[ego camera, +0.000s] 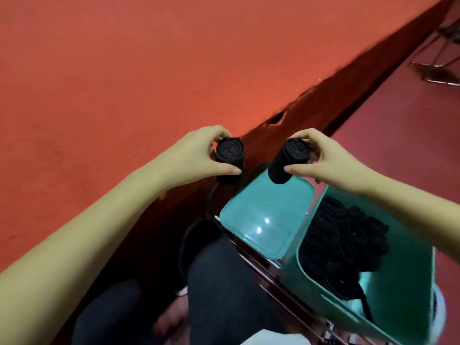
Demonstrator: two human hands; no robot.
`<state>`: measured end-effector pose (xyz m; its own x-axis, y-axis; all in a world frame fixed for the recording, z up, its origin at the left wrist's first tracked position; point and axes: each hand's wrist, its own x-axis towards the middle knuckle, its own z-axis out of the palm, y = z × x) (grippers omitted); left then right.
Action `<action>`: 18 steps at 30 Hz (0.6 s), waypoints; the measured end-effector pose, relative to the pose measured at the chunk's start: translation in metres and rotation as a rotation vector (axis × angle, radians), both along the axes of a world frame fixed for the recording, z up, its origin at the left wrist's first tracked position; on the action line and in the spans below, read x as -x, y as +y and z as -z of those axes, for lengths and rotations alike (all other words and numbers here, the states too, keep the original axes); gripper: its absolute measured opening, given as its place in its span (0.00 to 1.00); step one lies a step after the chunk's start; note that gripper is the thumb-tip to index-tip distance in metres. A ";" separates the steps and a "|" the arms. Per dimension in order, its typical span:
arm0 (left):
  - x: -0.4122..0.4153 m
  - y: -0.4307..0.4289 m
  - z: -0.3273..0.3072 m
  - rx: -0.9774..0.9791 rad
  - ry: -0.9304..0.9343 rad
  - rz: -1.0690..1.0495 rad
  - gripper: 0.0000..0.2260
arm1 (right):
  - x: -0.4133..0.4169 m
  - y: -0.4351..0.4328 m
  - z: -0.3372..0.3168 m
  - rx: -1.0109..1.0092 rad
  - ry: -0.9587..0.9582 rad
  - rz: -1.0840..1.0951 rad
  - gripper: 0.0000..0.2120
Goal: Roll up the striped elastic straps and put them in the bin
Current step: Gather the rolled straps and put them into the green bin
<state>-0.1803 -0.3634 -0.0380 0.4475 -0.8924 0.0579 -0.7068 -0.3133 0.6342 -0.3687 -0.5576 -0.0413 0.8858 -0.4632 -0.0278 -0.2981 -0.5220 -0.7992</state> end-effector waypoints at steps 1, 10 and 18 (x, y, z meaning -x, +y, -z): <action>0.011 -0.015 0.001 0.000 -0.016 0.052 0.22 | 0.016 -0.010 0.004 -0.005 -0.002 0.041 0.21; 0.117 -0.120 0.035 -0.044 0.011 0.366 0.20 | 0.143 -0.053 0.050 0.021 0.057 0.286 0.22; 0.169 -0.156 0.069 -0.102 0.054 0.516 0.22 | 0.197 -0.062 0.073 0.097 0.334 0.243 0.21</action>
<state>-0.3492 -0.5192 -0.1069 -0.0514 -0.9973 -0.0515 -0.7522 0.0048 0.6589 -0.5658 -0.6192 -0.1144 0.7000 -0.6723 -0.2410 -0.6563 -0.4725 -0.5882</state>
